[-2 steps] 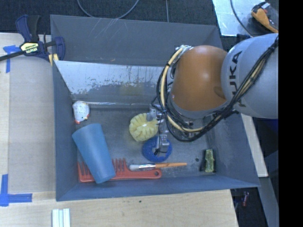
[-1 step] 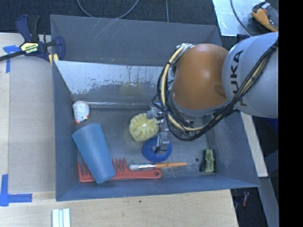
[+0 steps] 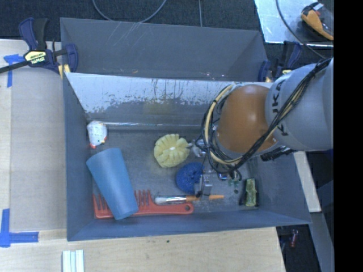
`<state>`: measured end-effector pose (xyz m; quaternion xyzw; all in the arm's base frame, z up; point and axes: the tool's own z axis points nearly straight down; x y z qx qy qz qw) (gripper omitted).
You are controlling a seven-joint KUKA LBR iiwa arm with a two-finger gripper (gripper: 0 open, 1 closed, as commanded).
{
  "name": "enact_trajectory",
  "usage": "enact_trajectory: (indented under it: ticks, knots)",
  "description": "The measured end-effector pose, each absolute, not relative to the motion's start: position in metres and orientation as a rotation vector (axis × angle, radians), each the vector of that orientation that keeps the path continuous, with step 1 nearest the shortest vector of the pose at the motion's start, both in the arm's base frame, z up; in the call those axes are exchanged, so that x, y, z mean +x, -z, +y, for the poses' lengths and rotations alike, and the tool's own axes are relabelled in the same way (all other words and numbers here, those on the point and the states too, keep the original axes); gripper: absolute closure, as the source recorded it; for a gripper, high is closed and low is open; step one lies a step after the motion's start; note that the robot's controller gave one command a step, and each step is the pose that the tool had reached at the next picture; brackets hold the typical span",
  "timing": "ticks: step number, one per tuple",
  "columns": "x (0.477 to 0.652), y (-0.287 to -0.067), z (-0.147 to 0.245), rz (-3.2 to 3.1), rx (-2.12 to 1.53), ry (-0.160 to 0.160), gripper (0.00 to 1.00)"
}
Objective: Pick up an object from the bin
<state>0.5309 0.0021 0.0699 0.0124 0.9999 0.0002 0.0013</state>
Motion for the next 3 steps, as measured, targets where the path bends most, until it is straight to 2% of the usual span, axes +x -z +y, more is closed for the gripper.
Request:
enact_trajectory:
  ticks: [1, 2, 3]
  knots:
    - [0.538, -0.154, -0.003, 3.124, 0.060, -0.003, 0.00]
    - [0.535, -0.100, 0.006, 3.142, 0.009, -0.002, 0.00]
    - [0.487, -0.071, 0.010, 3.115, 0.113, -0.003, 0.00]
